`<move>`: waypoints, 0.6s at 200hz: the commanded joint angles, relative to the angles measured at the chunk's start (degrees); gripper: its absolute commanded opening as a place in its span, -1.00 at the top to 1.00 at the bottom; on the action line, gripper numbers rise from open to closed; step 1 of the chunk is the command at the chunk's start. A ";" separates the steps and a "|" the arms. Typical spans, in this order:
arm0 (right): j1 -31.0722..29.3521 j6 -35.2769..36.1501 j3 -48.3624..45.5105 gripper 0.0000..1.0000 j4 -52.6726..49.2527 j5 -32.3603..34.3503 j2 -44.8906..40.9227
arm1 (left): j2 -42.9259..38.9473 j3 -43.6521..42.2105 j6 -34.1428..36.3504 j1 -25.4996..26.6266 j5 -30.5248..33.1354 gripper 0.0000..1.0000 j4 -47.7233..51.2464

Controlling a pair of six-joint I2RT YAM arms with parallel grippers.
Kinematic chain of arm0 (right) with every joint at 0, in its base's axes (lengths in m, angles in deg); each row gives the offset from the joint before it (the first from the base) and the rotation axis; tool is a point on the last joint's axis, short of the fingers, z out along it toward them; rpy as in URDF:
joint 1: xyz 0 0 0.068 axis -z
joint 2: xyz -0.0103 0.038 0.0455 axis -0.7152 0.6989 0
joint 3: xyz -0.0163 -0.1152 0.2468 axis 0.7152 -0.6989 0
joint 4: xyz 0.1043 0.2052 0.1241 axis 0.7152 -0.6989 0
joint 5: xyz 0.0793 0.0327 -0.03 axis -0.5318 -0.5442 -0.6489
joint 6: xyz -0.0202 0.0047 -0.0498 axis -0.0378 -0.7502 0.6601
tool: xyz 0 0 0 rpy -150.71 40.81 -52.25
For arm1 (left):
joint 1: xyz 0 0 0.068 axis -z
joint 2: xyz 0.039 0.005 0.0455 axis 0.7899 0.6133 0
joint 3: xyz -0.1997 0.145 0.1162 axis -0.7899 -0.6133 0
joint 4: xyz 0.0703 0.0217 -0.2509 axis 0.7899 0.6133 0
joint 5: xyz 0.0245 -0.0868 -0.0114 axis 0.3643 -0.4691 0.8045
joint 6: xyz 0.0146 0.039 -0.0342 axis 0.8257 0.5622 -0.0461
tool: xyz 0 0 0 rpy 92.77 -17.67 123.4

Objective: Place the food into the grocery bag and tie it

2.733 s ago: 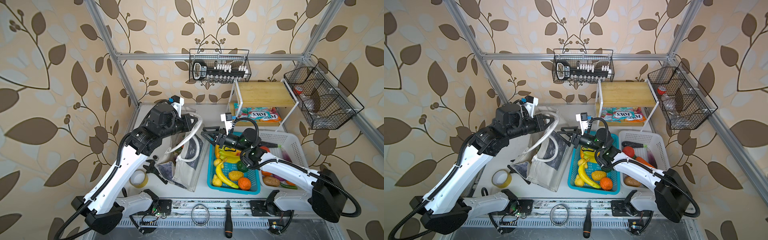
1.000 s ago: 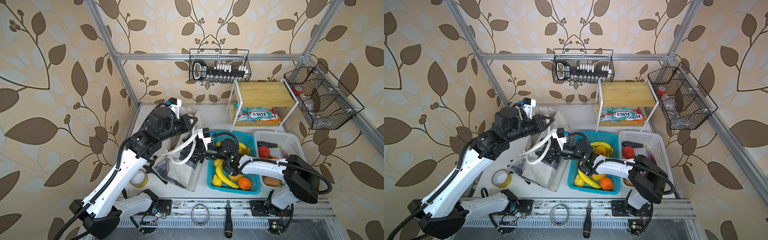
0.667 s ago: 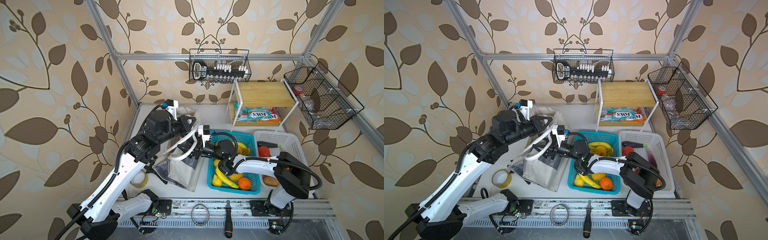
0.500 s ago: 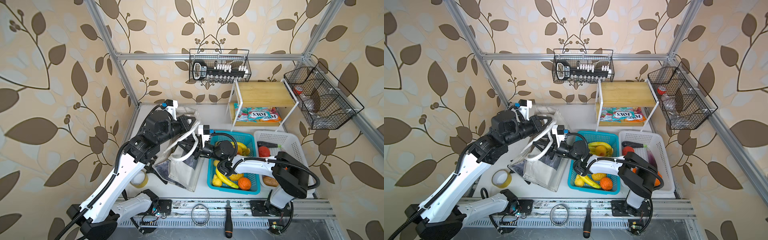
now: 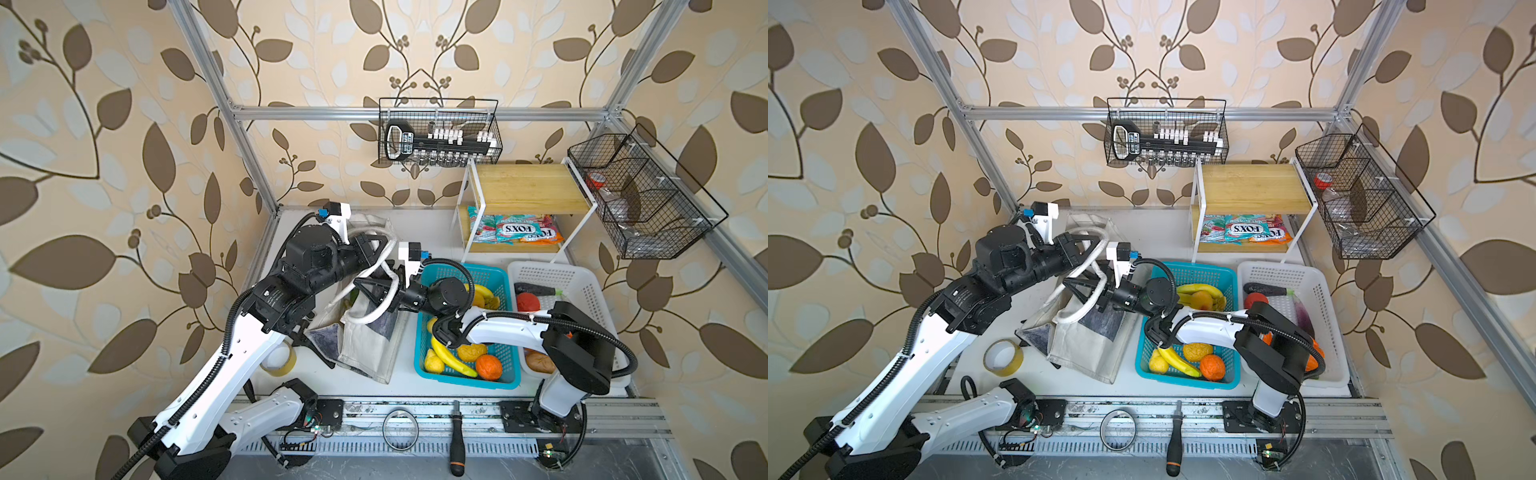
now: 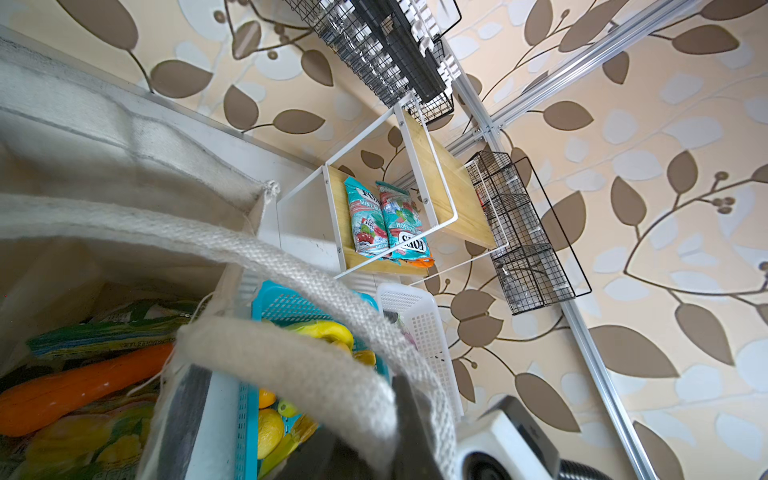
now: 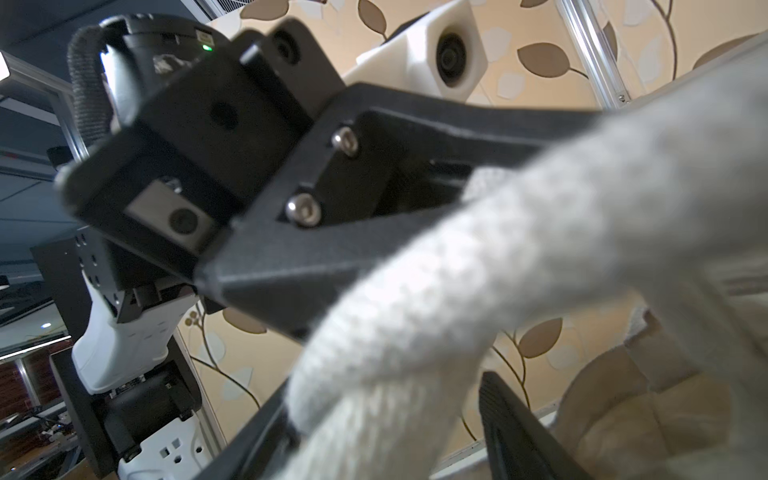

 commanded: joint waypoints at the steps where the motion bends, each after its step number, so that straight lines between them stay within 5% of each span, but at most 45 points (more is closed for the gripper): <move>1: -0.73 -1.52 2.23 -0.12 1.62 3.36 1.38 | -0.81 2.20 1.64 -0.24 -0.19 1.00 -1.09; 41: -0.80 -2.81 1.89 0.82 1.58 2.89 1.64 | -0.61 2.37 2.53 -0.20 -0.07 1.00 -0.47; 75: -0.52 -1.72 -0.92 0.65 1.09 3.11 -0.03 | -0.34 4.21 4.23 -0.18 1.06 1.00 1.20; 120: 0.07 -1.58 -1.45 1.00 -1.07 2.21 -1.50 | -0.92 4.78 5.55 -0.22 3.18 1.00 2.16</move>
